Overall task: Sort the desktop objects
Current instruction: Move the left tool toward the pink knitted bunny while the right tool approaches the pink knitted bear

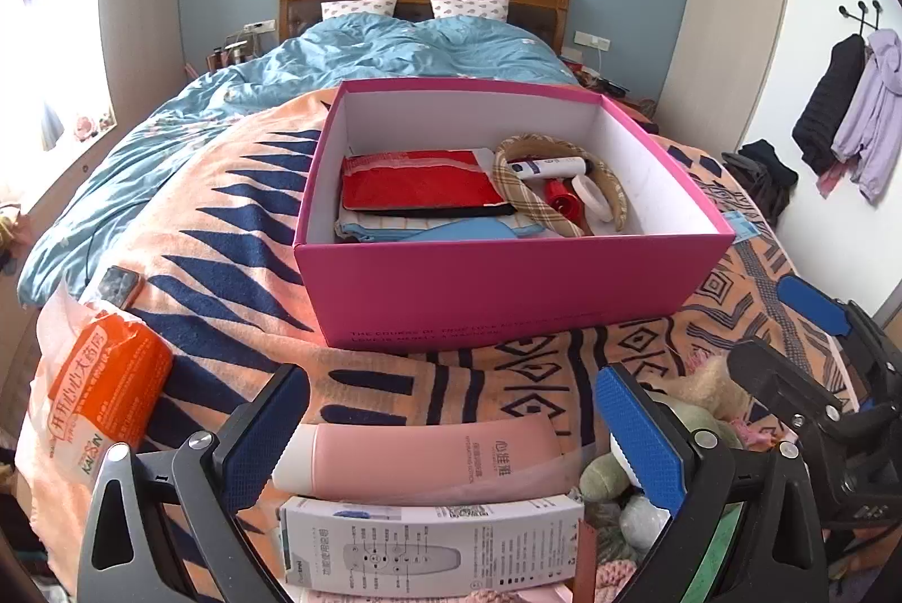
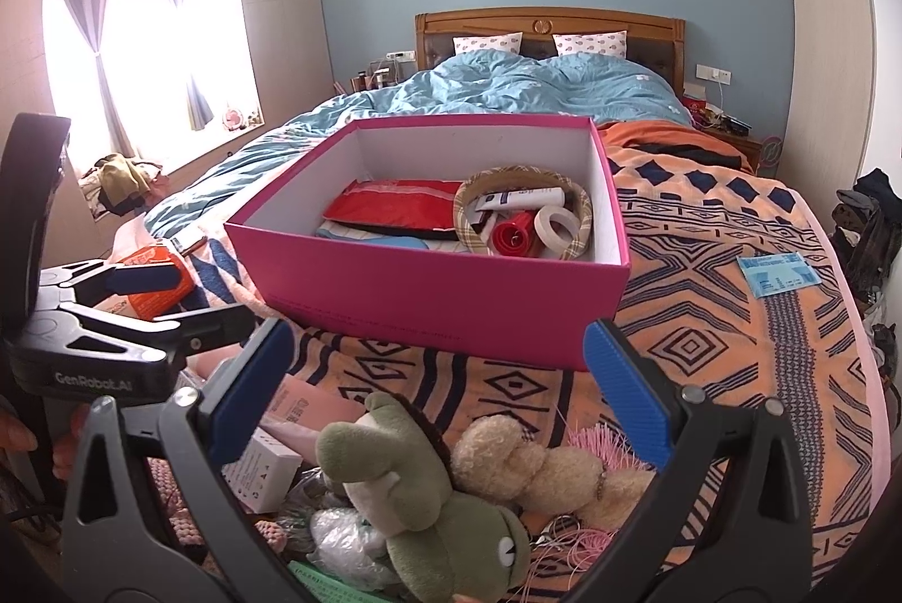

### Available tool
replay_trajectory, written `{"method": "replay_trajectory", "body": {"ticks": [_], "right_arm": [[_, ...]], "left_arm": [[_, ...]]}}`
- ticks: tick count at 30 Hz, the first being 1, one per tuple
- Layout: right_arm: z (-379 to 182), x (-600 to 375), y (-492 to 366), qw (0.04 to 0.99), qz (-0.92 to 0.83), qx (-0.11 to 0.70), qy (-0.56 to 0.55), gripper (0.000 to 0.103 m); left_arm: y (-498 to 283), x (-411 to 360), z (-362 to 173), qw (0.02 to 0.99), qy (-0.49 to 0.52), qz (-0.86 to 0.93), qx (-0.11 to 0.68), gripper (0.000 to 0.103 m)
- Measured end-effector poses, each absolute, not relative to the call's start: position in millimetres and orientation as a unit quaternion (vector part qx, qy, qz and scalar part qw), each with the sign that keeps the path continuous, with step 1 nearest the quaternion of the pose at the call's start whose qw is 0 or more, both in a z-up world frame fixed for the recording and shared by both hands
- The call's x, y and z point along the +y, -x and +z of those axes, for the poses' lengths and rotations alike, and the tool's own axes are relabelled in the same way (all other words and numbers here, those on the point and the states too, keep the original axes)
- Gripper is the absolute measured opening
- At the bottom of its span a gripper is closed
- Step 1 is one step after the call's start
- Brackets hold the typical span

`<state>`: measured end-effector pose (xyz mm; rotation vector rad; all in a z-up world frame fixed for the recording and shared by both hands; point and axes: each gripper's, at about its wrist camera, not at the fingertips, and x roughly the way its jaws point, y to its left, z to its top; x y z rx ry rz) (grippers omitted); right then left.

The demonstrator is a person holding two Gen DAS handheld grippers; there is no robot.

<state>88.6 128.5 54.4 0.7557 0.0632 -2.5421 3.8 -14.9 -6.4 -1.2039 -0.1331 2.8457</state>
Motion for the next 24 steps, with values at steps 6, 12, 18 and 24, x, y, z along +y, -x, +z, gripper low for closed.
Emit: {"method": "replay_trajectory", "body": {"ticks": [6,12,18,24], "right_arm": [[53,130,-89,0.25,-0.926,0.022,-0.281,0.103],[52,131,-92,0.26,-0.922,0.026,-0.285,0.103],[54,133,-95,0.277,-0.916,0.028,-0.289,0.103],[56,142,-96,0.274,-0.915,0.03,-0.293,0.103]], "left_arm": [[-13,-23,-3,0.03,0.383,0.922,-0.041,0.103],[-20,-35,-1,0.027,0.388,0.92,-0.045,0.103],[-29,-44,-3,0.028,0.391,0.919,-0.041,0.103],[-32,-51,-4,0.038,0.396,0.916,-0.046,0.103]]}}
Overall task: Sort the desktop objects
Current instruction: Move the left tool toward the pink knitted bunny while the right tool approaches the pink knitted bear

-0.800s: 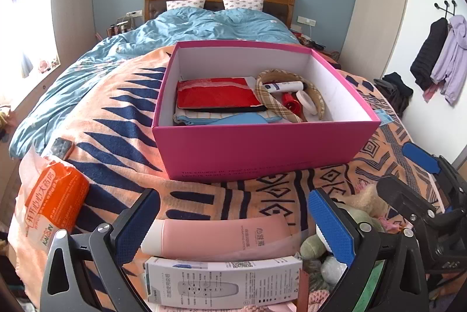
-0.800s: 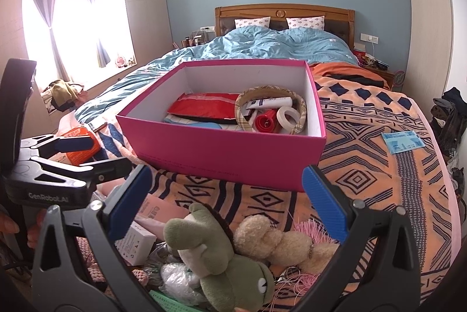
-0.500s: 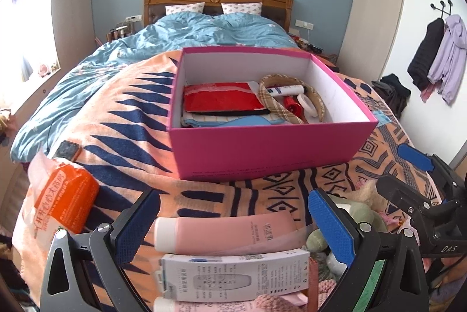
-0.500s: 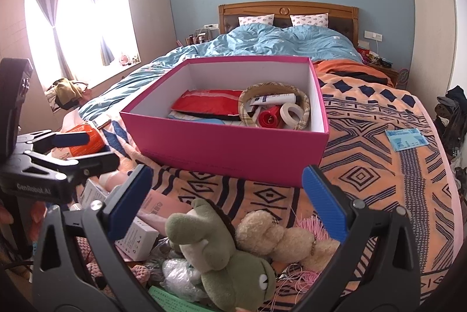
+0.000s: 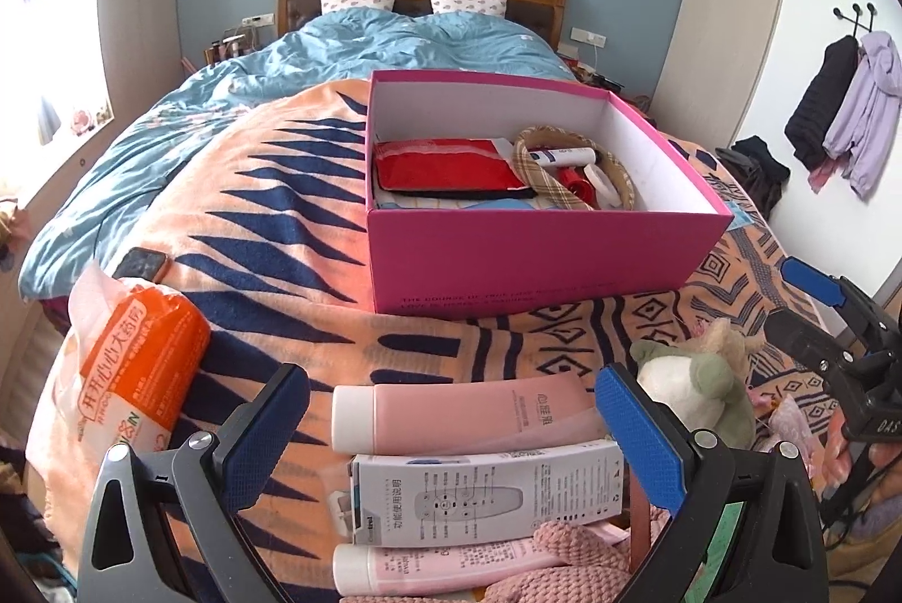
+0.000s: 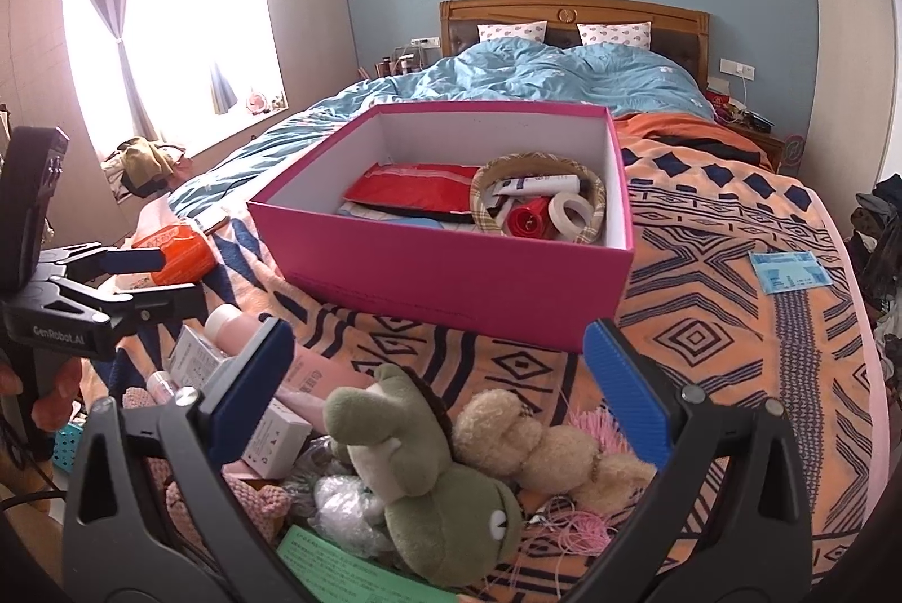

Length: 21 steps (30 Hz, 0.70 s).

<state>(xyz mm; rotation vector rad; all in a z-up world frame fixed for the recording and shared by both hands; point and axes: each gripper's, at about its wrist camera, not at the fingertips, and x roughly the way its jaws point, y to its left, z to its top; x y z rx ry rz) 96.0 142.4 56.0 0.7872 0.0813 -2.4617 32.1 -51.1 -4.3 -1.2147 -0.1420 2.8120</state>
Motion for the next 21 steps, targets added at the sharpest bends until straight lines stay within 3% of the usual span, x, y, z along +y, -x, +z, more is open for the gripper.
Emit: {"method": "replay_trajectory", "body": {"ticks": [9,16,21], "right_arm": [[52,179,-98,0.26,-0.911,0.005,-0.32,0.103],[43,163,-134,0.368,-0.863,0.028,-0.346,0.102],[32,134,-162,0.427,-0.831,0.061,-0.352,0.093]], "left_arm": [[-41,-53,10,0.053,0.373,0.925,-0.046,0.103],[-50,-51,5,0.066,0.381,0.921,-0.043,0.103],[-51,-49,-4,0.063,0.392,0.917,-0.041,0.103]]}}
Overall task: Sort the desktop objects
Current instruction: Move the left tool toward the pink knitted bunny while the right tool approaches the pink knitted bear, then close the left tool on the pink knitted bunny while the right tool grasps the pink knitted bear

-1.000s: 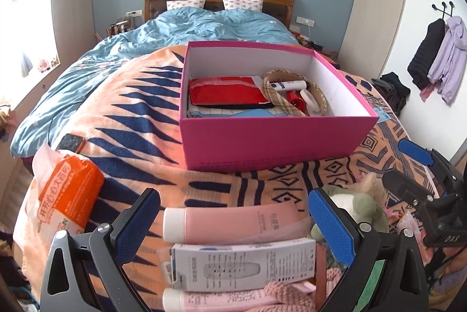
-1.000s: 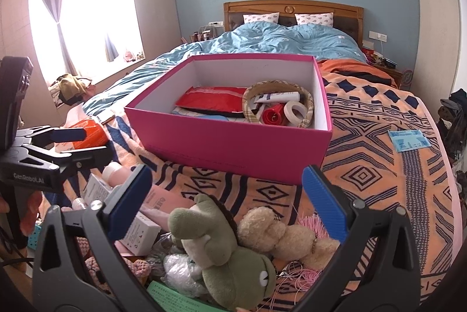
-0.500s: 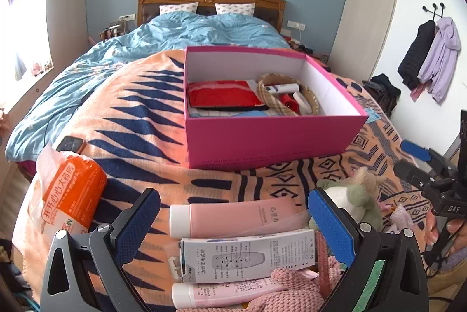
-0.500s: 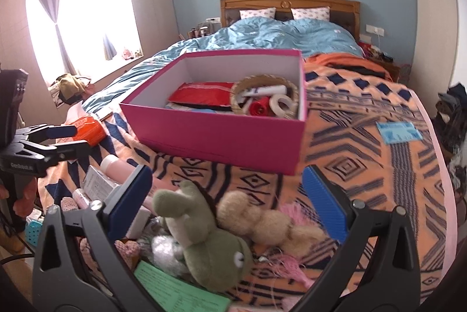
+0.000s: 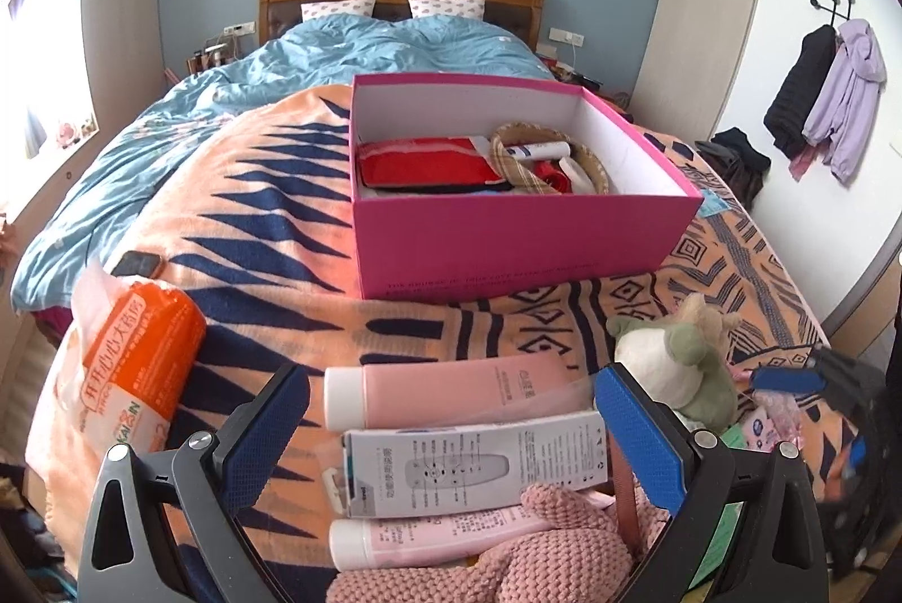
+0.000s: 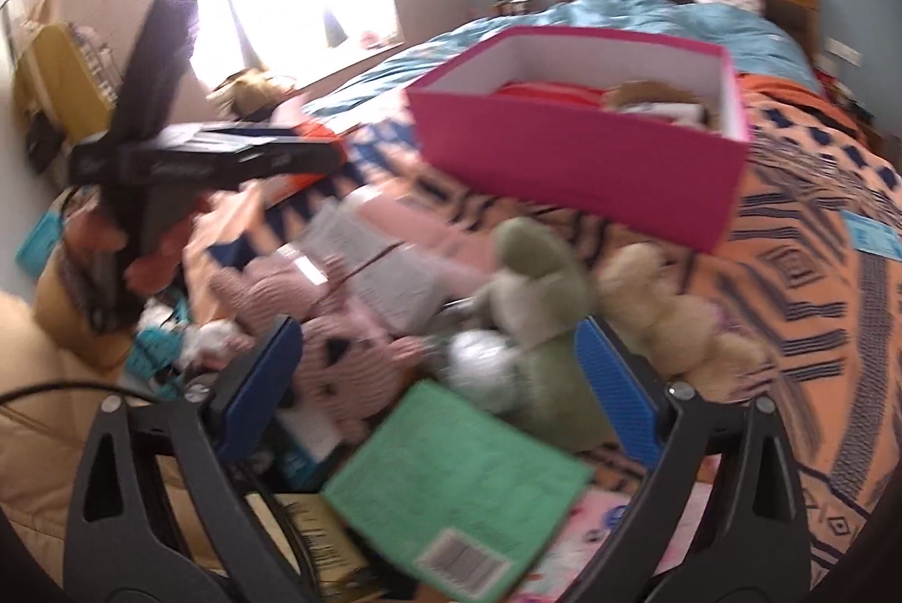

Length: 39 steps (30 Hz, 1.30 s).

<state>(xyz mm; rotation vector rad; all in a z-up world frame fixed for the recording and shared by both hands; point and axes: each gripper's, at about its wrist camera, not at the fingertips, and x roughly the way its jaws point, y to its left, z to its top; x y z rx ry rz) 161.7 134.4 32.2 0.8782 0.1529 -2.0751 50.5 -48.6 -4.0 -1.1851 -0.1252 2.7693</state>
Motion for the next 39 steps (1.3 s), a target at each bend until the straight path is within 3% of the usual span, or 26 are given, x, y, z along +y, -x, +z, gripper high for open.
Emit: {"method": "replay_trajectory", "body": {"ticks": [10,12,14,29,39], "right_arm": [[7,88,-188,0.47,-0.793,0.105,-0.373,0.069],[2,80,-188,0.468,-0.791,0.116,-0.377,0.056],[-3,75,-187,0.459,-0.793,0.13,-0.38,0.05],[20,105,-142,0.436,-0.82,0.029,-0.369,0.041],[24,112,-101,0.416,-0.816,-0.032,-0.401,0.041]], "left_arm": [[-61,-55,-10,0.063,0.394,0.916,-0.048,0.103],[-64,-57,-11,0.065,0.395,0.915,-0.049,0.103],[-65,-59,-13,0.065,0.396,0.914,-0.051,0.103],[-75,-65,-18,0.14,0.406,0.901,-0.056,0.103],[-81,-36,-27,0.207,0.413,0.887,0.016,0.103]]}}
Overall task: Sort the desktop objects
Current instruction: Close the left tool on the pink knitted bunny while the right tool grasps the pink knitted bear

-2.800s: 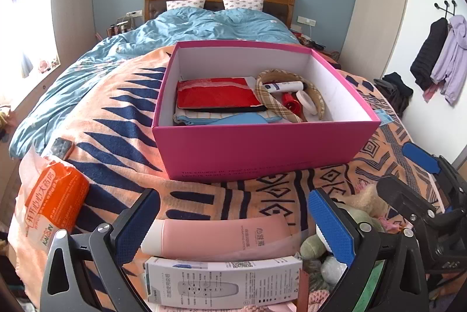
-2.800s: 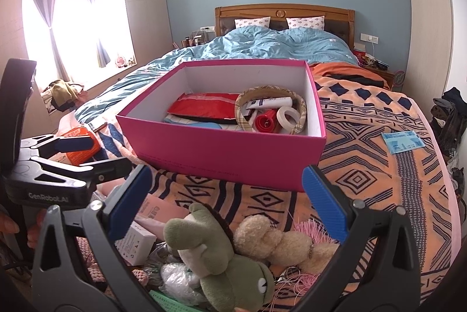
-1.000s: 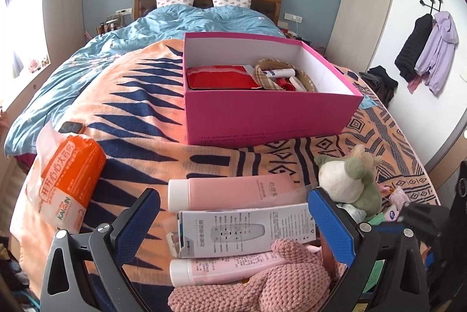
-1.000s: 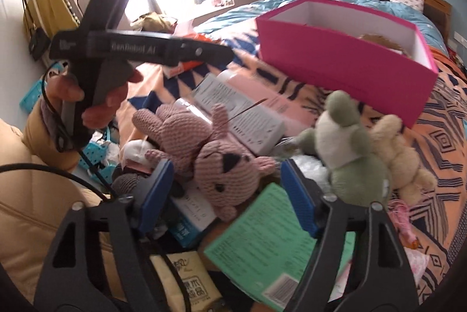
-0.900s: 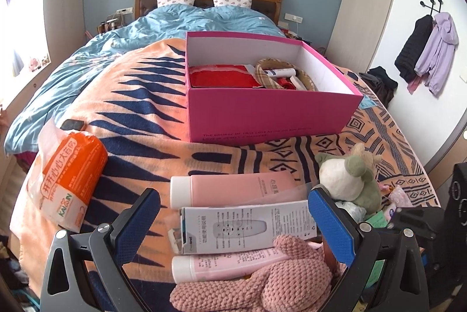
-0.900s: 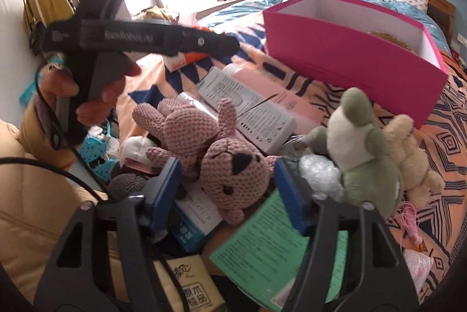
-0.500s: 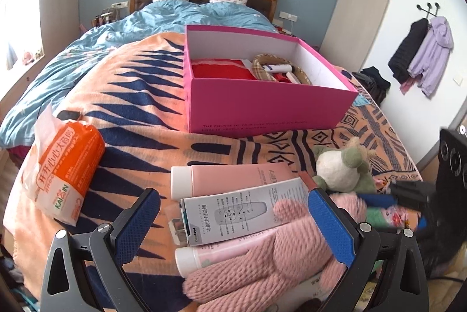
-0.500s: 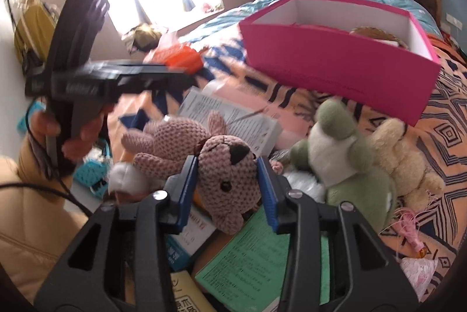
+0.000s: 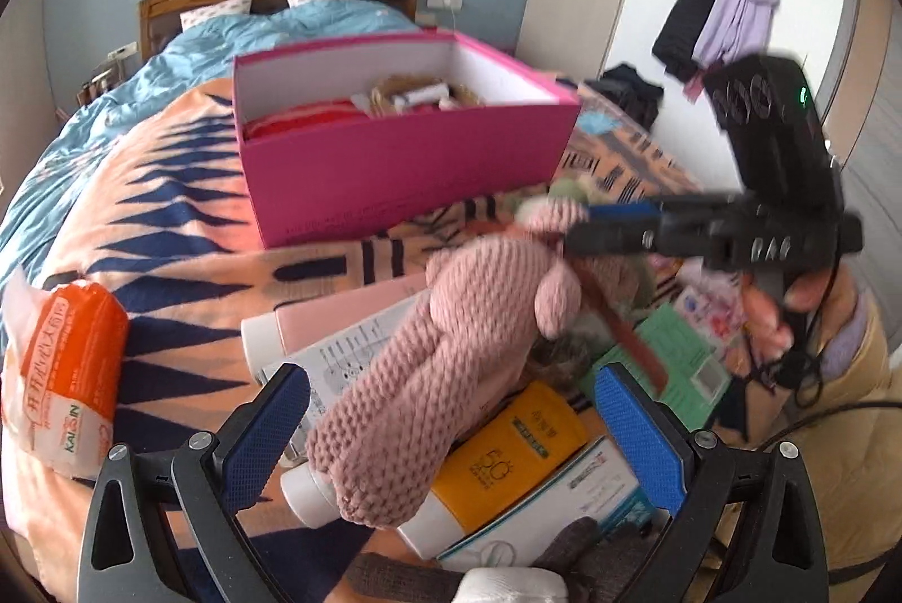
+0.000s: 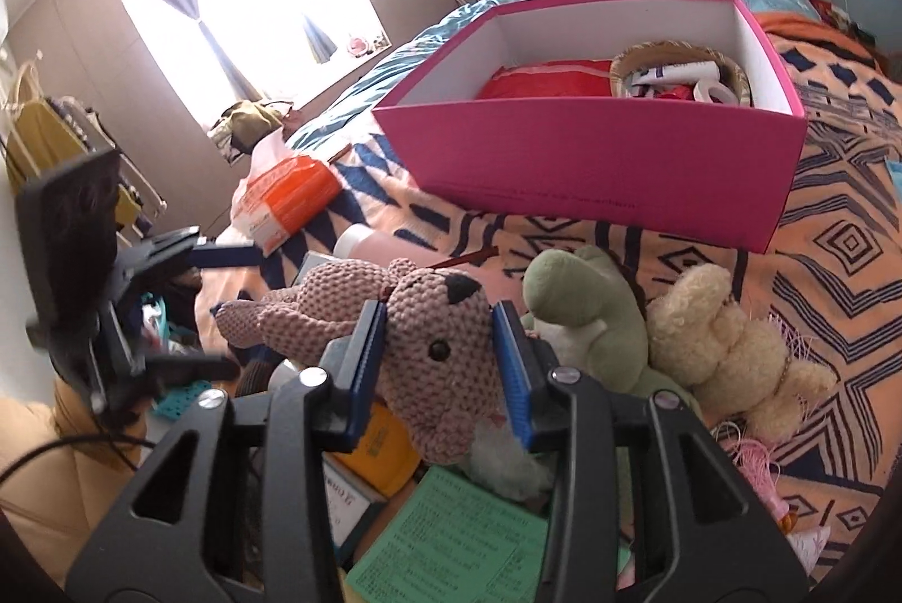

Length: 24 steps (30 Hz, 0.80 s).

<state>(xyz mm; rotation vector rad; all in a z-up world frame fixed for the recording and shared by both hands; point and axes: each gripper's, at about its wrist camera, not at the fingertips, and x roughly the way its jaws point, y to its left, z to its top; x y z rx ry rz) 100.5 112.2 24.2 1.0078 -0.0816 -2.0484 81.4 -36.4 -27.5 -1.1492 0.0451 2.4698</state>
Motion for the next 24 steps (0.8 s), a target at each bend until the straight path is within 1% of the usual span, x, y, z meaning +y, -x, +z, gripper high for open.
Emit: {"method": "replay_trajectory", "body": {"ticks": [1,2,3,6,8,10,11,12,13,15,17,20,21,22,23,24], "right_arm": [[24,112,-97,0.414,-0.815,-0.038,-0.404,0.041],[24,111,-94,0.413,-0.815,-0.041,-0.405,0.041],[24,109,-93,0.414,-0.814,-0.042,-0.406,0.042],[19,107,-87,0.413,-0.809,-0.049,-0.414,0.043],[17,106,-84,0.413,-0.808,-0.055,-0.417,0.043],[17,107,-83,0.412,-0.808,-0.056,-0.417,0.043],[17,106,-83,0.411,-0.809,-0.053,-0.417,0.044],[18,106,-84,0.409,-0.811,-0.051,-0.415,0.045],[18,106,-86,0.408,-0.813,-0.048,-0.413,0.047],[19,106,-90,0.418,-0.81,-0.046,-0.409,0.058],[16,102,-92,0.418,-0.81,-0.03,-0.409,0.059],[11,100,-90,0.411,-0.811,-0.026,-0.416,0.059],[10,101,-89,0.412,-0.811,-0.031,-0.415,0.057],[9,103,-88,0.41,-0.812,-0.036,-0.414,0.054],[9,104,-88,0.405,-0.815,-0.031,-0.413,0.045],[8,104,-88,0.403,-0.817,-0.026,-0.411,0.045]], "left_arm": [[-78,-37,-32,0.203,0.418,0.885,0.016,0.103],[-74,-39,-37,0.2,0.425,0.883,0.012,0.099],[-70,-42,-41,0.195,0.432,0.881,0.004,0.09],[-62,-52,-45,0.19,0.437,0.879,-0.022,0.075],[-58,-54,-47,0.189,0.439,0.878,-0.03,0.066],[-57,-56,-47,0.195,0.438,0.876,-0.042,0.063],[-57,-56,-47,0.198,0.438,0.876,-0.045,0.059],[-56,-55,-47,0.199,0.438,0.876,-0.047,0.052],[-55,-55,-47,0.199,0.439,0.875,-0.049,0.05],[-53,-55,-48,0.203,0.441,0.873,-0.051,0.049],[-52,-55,-48,0.205,0.442,0.872,-0.051,0.049],[-51,-54,-47,0.206,0.442,0.872,-0.051,0.049],[-50,-55,-46,0.206,0.442,0.872,-0.052,0.049],[-50,-56,-46,0.207,0.441,0.872,-0.053,0.049],[-49,-56,-46,0.209,0.441,0.871,-0.054,0.049],[-48,-55,-45,0.208,0.44,0.872,-0.053,0.049]]}}
